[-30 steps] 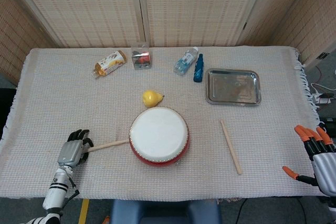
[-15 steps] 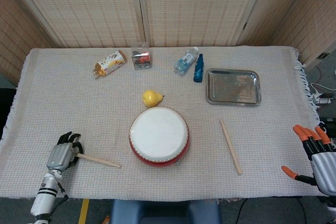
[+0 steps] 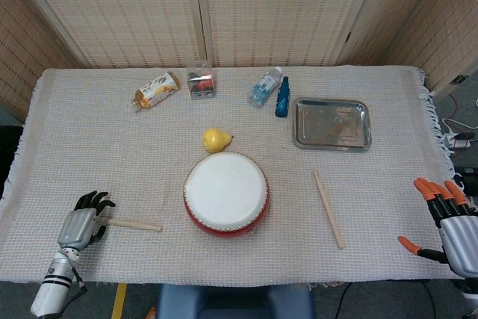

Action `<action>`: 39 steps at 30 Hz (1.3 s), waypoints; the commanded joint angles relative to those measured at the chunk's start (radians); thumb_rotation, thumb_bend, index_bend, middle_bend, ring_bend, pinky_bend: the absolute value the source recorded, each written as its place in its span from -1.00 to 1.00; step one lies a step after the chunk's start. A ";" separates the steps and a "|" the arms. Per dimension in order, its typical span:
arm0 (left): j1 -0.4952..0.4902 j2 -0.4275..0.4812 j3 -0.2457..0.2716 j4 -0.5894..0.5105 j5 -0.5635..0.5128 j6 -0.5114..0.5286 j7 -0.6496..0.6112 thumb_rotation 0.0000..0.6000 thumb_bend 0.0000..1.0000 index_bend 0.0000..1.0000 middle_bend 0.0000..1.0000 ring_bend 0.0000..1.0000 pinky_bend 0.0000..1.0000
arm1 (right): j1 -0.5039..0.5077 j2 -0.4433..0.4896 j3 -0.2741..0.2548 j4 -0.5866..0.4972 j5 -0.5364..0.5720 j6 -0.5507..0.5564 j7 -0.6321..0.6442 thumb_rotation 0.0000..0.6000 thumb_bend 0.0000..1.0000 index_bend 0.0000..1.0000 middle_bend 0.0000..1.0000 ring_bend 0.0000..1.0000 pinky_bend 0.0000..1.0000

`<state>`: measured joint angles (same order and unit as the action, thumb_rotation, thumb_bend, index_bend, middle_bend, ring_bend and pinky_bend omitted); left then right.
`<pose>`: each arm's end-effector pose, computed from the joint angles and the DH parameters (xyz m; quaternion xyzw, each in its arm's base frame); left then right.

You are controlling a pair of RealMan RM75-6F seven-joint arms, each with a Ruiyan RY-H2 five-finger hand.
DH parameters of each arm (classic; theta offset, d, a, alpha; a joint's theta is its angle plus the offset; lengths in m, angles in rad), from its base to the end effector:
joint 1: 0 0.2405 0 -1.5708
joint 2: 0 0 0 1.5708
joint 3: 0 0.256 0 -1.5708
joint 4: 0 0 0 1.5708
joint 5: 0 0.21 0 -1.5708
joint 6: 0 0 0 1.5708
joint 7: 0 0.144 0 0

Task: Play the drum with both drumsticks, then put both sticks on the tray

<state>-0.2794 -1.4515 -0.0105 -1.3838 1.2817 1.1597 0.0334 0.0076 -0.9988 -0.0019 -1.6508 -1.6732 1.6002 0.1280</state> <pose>-0.3206 0.2264 0.0286 -0.6278 -0.5024 -0.3151 0.5042 -0.2985 -0.1451 0.1905 0.6102 -0.3737 0.4284 0.5518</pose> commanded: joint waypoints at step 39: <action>-0.008 -0.173 -0.013 -0.010 0.012 0.023 0.219 1.00 -0.23 0.08 -0.73 -1.00 -0.98 | 0.000 -0.002 -0.002 0.007 0.010 -0.008 0.007 0.67 -0.72 -1.00 -0.85 -1.00 -0.95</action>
<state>-0.2870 -1.6238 -0.0238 -1.3940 1.2941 1.1827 0.2525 0.0078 -1.0008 -0.0035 -1.6433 -1.6633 1.5927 0.1355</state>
